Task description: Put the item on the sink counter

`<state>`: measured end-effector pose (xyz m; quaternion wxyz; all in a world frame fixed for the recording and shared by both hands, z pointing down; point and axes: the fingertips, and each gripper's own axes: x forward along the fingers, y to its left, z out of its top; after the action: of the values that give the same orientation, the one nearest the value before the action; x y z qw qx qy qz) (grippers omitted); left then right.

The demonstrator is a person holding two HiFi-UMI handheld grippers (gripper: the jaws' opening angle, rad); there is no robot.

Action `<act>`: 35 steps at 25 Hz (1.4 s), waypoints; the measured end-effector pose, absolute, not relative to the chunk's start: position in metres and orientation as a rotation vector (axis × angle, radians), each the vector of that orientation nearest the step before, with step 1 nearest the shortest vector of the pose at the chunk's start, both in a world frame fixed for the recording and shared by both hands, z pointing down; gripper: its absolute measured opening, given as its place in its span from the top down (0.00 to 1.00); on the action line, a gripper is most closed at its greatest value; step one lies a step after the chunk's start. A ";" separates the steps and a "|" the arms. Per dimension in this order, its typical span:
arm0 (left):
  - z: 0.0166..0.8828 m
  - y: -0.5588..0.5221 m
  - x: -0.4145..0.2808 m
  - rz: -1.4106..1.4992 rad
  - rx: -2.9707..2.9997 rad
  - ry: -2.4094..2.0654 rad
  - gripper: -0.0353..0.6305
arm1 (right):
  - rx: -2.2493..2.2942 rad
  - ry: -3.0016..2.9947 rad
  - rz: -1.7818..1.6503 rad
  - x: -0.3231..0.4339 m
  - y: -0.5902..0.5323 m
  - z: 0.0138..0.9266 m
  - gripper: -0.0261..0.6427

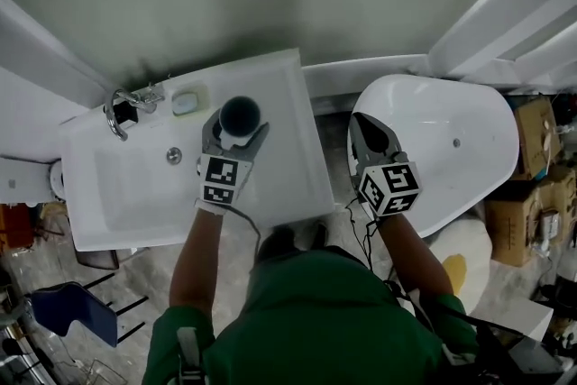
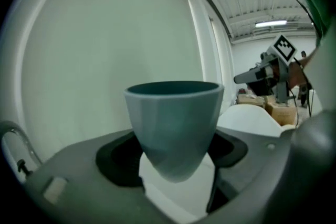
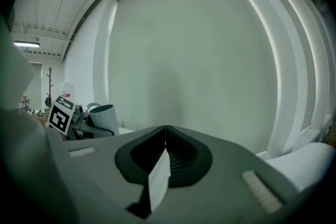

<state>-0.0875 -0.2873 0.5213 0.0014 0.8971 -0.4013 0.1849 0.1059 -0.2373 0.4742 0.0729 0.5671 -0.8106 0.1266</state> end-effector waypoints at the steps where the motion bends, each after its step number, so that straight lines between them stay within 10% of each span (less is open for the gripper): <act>1: 0.527 -0.294 -0.084 0.591 2.835 -1.233 0.41 | 1.715 -2.417 0.385 0.106 -0.240 0.476 0.96; 35: 0.697 -0.393 -0.006 0.692 2.849 -0.896 0.41 | 1.747 -2.063 0.510 0.134 -0.231 0.549 0.96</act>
<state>-0.0063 -0.3934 0.6975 0.0377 0.9287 -0.2921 0.2255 0.1342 -0.2313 0.5492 0.1941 0.6229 -0.7357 0.1818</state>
